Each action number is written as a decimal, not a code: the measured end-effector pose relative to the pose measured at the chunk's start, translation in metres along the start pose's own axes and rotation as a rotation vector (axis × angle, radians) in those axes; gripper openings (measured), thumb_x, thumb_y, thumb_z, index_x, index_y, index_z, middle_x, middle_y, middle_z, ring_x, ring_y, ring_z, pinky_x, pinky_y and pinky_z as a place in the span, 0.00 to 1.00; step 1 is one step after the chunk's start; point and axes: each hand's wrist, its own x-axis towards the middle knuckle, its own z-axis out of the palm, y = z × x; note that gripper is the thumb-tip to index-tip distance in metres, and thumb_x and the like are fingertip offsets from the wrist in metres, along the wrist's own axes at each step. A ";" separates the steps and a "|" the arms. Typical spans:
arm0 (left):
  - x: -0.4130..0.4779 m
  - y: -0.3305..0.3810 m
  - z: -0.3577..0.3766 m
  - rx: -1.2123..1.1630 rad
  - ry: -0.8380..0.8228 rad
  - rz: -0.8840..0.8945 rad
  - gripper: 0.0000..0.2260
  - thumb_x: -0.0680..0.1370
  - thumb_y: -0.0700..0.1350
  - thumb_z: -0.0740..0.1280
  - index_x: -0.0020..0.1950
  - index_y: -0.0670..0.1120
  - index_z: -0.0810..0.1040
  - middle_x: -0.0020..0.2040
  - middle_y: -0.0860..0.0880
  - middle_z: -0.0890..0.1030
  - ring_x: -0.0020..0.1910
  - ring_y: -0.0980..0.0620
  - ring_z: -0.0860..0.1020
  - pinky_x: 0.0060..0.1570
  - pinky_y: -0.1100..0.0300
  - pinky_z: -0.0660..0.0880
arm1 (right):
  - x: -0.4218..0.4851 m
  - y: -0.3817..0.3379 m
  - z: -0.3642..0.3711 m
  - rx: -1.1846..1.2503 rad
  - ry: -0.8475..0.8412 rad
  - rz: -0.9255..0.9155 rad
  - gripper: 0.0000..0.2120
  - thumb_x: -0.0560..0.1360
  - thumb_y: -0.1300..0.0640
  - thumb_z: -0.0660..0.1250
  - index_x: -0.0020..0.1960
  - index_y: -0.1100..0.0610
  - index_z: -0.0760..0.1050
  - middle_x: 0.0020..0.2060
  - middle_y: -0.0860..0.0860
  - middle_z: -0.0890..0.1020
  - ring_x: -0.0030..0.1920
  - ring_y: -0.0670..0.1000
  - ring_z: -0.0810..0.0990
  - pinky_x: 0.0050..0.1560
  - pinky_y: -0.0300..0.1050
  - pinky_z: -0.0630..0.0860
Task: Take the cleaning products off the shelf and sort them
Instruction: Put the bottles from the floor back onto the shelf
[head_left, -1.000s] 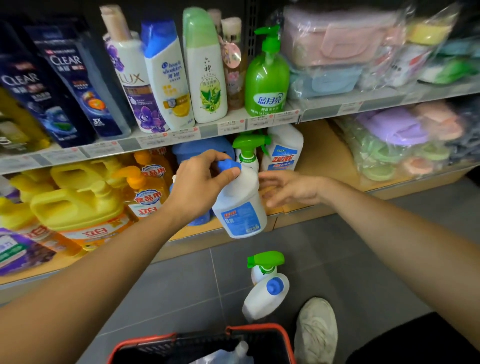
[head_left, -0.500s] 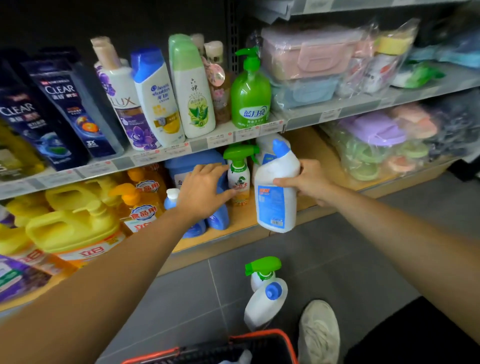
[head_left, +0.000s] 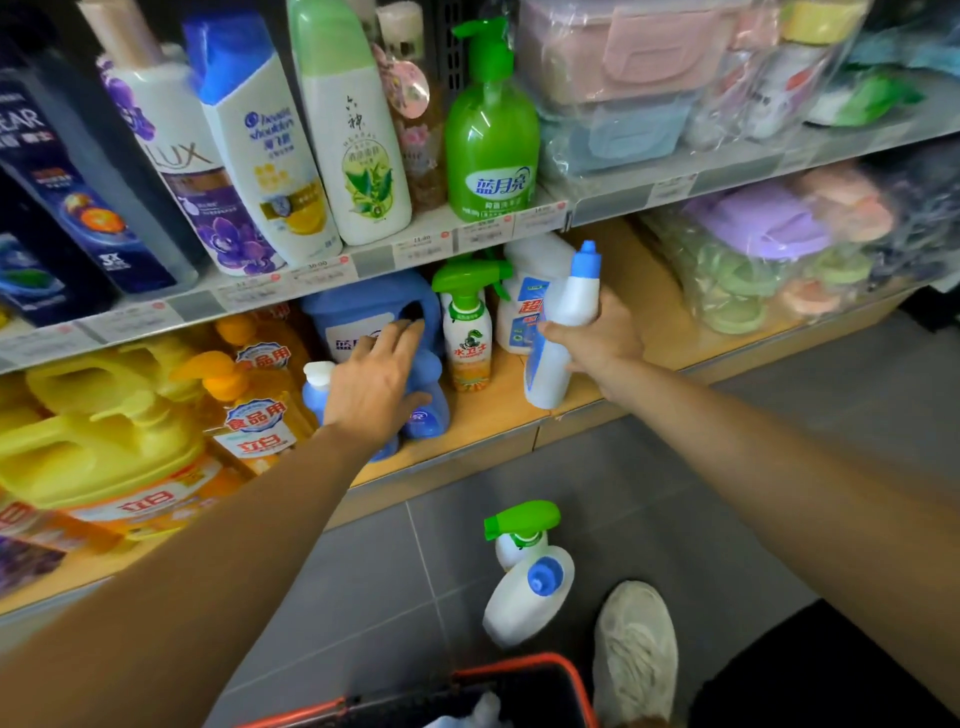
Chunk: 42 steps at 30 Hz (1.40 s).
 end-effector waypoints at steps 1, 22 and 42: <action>0.000 0.001 0.000 -0.029 0.008 -0.018 0.41 0.69 0.54 0.79 0.78 0.45 0.66 0.73 0.42 0.71 0.60 0.36 0.76 0.49 0.43 0.78 | -0.002 0.003 0.001 -0.030 -0.049 -0.045 0.37 0.60 0.48 0.80 0.67 0.40 0.71 0.55 0.47 0.82 0.53 0.53 0.82 0.51 0.57 0.83; -0.009 -0.001 0.005 0.016 0.144 0.045 0.34 0.69 0.54 0.79 0.71 0.46 0.74 0.46 0.41 0.84 0.44 0.38 0.82 0.42 0.50 0.78 | 0.001 0.017 0.029 -0.094 0.168 -0.294 0.46 0.62 0.53 0.84 0.73 0.52 0.64 0.65 0.53 0.71 0.63 0.52 0.72 0.57 0.41 0.70; -0.106 0.064 0.026 -0.545 0.102 0.240 0.13 0.75 0.44 0.74 0.59 0.47 0.83 0.55 0.48 0.83 0.54 0.44 0.80 0.48 0.49 0.80 | -0.053 0.037 0.009 -0.269 -0.207 -0.147 0.27 0.70 0.60 0.78 0.67 0.56 0.74 0.61 0.53 0.79 0.54 0.53 0.81 0.57 0.49 0.79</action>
